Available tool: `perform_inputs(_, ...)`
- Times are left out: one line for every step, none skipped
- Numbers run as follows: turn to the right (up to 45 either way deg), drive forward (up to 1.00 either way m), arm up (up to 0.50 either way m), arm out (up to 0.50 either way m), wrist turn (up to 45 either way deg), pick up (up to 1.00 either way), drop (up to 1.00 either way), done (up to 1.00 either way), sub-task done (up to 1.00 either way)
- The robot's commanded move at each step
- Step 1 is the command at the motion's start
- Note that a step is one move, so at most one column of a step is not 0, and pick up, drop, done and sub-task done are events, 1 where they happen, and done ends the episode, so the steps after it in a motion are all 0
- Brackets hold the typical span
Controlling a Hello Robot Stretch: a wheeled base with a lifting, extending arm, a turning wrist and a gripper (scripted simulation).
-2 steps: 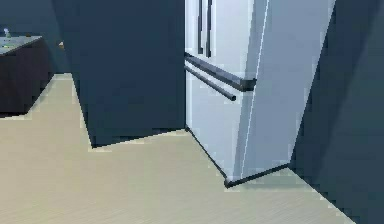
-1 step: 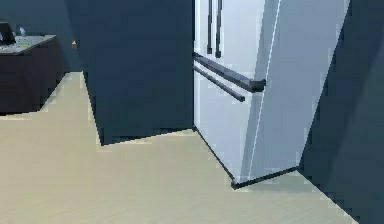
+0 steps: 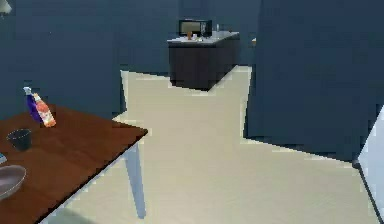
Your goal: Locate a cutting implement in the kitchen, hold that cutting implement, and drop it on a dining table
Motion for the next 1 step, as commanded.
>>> perform_inputs(-45.0,0.00,0.00,0.00,0.0,0.00,0.00,0.00,0.00)
